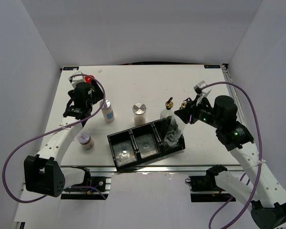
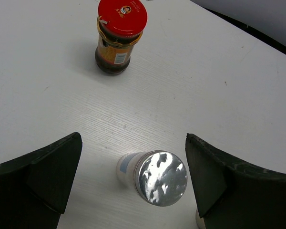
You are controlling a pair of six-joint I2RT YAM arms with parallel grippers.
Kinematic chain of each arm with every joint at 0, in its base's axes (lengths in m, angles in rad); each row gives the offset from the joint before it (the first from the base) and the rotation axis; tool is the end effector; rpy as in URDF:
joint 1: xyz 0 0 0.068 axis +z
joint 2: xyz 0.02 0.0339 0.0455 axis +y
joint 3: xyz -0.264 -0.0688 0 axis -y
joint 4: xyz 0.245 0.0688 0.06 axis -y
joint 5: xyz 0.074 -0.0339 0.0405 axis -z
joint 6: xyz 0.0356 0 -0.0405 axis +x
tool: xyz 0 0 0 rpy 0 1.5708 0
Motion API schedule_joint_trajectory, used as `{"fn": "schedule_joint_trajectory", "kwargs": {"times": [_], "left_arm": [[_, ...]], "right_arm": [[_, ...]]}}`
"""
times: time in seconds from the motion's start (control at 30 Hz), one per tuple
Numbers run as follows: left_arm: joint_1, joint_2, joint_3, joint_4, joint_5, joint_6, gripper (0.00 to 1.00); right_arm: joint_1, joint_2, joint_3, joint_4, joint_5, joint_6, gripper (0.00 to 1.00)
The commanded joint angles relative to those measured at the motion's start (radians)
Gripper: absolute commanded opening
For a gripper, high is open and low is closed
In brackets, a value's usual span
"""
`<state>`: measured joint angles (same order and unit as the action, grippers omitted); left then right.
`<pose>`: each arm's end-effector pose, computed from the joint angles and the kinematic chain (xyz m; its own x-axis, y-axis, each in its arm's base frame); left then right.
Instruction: Organize the condiment bottles
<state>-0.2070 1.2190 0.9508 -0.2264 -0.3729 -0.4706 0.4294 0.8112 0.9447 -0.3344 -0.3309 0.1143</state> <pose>0.2723 -0.0439 0.3034 -0.3585 -0.3562 -0.8629 -0.3197 0.9153 -0.2449 0.1575 0.0848 0.3755 -0.2582 0.0004 -0.9661 -0.6580 0.7321 0.1762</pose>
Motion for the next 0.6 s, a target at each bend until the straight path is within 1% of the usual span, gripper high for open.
{"fn": "schedule_joint_trajectory", "kwargs": {"times": [0.0, 0.23, 0.27, 0.37, 0.47, 0.53, 0.57], "left_arm": [[-0.005, -0.013, 0.039, -0.013, -0.027, 0.009, 0.98], [-0.005, -0.016, 0.037, -0.021, -0.035, 0.006, 0.98], [-0.005, -0.016, 0.037, -0.021, -0.035, 0.006, 0.98], [-0.005, -0.012, 0.036, -0.016, -0.029, 0.004, 0.98], [-0.005, -0.004, 0.036, -0.014, -0.014, 0.006, 0.98], [-0.005, -0.004, 0.037, -0.014, 0.031, 0.015, 0.98], [-0.005, -0.004, 0.037, -0.011, 0.044, 0.018, 0.98]], "right_arm": [[0.017, -0.018, -0.003, 0.178, -0.108, -0.048, 0.00], [0.074, -0.001, -0.075, 0.242, -0.071, -0.110, 0.00], [0.075, -0.003, -0.084, 0.248, -0.062, -0.140, 0.00], [0.081, -0.018, -0.121, 0.281, -0.037, -0.162, 0.00], [0.083, -0.026, -0.149, 0.294, -0.053, -0.180, 0.00], [0.085, -0.027, -0.171, 0.301, -0.053, -0.185, 0.00], [0.085, -0.026, -0.179, 0.302, -0.056, -0.188, 0.02]]}}
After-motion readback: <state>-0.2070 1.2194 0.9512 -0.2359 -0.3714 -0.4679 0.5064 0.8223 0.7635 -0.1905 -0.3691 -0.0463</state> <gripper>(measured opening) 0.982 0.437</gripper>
